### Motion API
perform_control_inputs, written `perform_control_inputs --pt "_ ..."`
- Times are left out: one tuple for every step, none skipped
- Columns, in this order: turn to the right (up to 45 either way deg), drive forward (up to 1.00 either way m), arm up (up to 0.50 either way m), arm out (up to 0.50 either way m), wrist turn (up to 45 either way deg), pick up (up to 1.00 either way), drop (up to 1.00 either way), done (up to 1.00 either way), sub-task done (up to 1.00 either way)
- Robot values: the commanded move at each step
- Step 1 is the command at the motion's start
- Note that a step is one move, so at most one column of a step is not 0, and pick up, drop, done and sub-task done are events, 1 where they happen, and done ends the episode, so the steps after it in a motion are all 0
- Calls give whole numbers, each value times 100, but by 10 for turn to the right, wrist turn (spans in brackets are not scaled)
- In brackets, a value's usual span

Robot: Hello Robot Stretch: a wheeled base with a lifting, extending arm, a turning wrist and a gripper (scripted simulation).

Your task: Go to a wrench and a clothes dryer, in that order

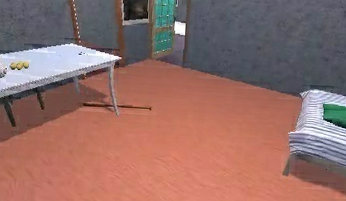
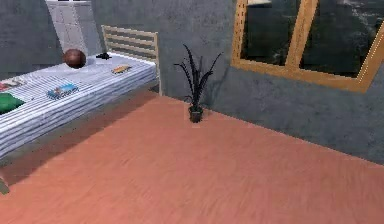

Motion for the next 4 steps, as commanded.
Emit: perform_control_inputs --pt "0 100 0 0 0 0 0 0 0" --pt "0 100 0 0 0 0 0 0 0" --pt "30 0 0 0 0 0 0 0 0" --pt "420 0 0 0 0 0 0 0 0"
